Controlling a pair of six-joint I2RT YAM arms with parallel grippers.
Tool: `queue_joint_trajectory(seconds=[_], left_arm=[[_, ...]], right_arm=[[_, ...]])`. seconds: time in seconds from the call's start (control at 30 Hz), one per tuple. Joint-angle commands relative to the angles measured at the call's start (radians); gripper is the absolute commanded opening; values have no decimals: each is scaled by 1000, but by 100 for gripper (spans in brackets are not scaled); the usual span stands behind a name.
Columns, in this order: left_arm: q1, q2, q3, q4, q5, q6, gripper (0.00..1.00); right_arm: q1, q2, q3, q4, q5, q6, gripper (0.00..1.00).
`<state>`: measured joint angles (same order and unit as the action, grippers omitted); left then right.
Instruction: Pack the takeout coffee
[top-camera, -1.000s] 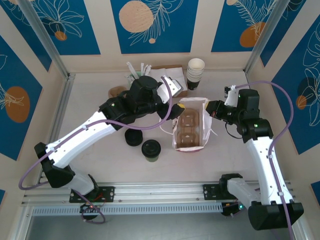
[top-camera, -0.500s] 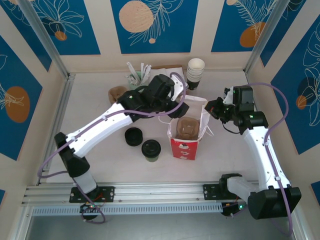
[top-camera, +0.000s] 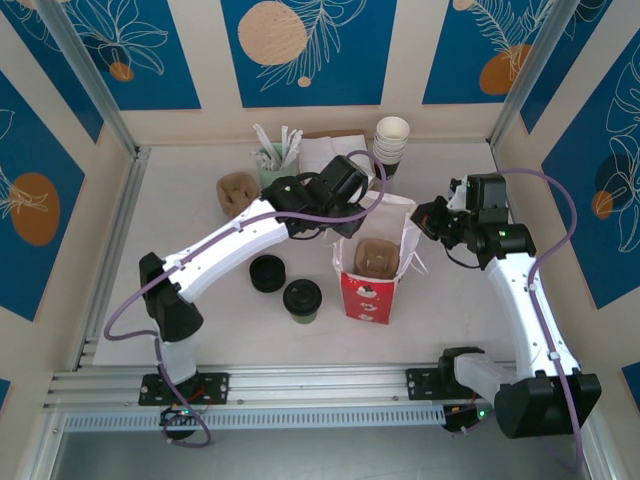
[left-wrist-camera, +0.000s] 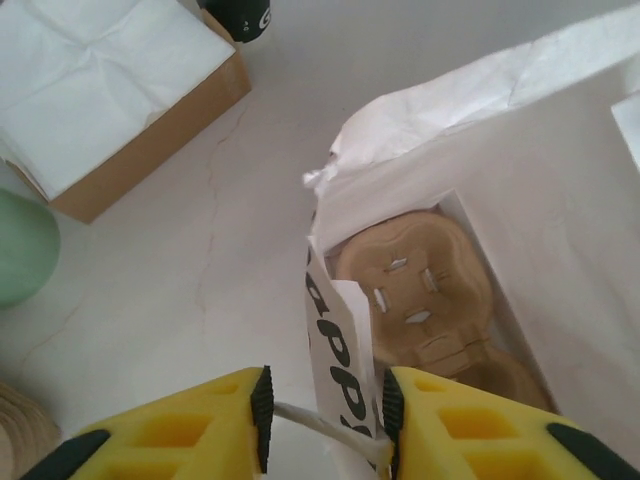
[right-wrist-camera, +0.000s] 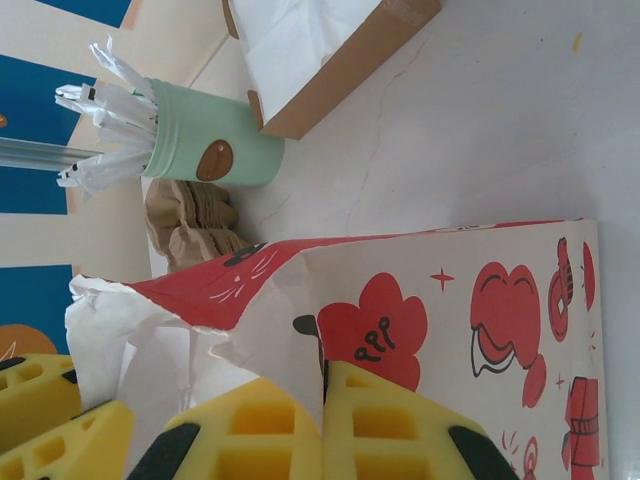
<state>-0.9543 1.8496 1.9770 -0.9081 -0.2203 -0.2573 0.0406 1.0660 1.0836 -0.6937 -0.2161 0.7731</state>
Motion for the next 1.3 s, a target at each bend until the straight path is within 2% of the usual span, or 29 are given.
queue_joint_trajectory(seconds=[0.0,0.27,0.47,0.67,0.83,1.0,1.13,1.27], left_arm=[[-4,5,35,-20,-8,-23,23],[10,-5,32,1,34,-48,11],[29,-8,22,18,56,-58,8],[32,3,34,24,59,-50,8],[33,15,70,23,86,-44,13],[32,29,111,-1,68,-32,21],[32,33,151,-17,60,-22,38],[33,29,199,-55,38,2,48]], right_arm=[[-8,-11,-10,0,-5,-15,2],[-17,-12,-17,-9,1,-43,2],[-30,-26,-22,-27,15,-67,3],[-31,-36,-41,5,-4,-88,9],[-29,-34,-22,33,-51,-127,31],[-28,-29,43,8,-32,-206,51],[-24,4,114,-37,-17,-312,55],[-20,53,171,-79,-23,-378,56]])
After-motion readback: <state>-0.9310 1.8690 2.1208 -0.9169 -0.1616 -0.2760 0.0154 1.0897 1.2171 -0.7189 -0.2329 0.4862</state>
